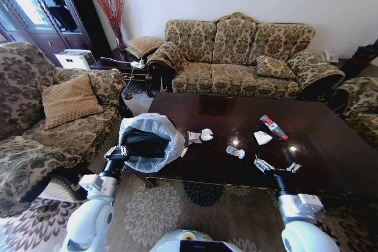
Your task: Move to the front of the table and place the trash on the table into the trash bin.
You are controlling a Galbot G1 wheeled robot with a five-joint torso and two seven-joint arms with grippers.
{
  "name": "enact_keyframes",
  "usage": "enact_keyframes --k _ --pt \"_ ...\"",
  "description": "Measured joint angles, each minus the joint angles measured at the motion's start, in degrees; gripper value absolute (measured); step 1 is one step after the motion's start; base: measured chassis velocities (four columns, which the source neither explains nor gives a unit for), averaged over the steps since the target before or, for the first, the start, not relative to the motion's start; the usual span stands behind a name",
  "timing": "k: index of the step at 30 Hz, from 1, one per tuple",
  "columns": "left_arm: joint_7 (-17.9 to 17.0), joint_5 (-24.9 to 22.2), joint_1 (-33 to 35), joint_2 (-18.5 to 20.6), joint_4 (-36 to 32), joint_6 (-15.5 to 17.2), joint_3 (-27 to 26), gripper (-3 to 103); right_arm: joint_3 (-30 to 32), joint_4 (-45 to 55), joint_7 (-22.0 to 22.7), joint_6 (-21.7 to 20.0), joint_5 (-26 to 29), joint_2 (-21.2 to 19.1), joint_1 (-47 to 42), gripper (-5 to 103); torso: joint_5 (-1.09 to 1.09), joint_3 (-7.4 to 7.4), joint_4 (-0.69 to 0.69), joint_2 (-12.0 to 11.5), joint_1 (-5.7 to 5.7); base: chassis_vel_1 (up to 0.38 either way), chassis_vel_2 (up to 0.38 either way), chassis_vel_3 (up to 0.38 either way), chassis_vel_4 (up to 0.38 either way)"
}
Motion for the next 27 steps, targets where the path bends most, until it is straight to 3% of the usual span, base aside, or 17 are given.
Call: enact_keyframes --k 27 --pt "0.0 0.0 0.0 0.0 -0.1 0.0 0.0 1 0.0 0.0 0.0 0.0 0.0 0.0 0.0 100 0.0 0.03 0.0 0.0 0.06 0.0 0.0 0.0 0.0"
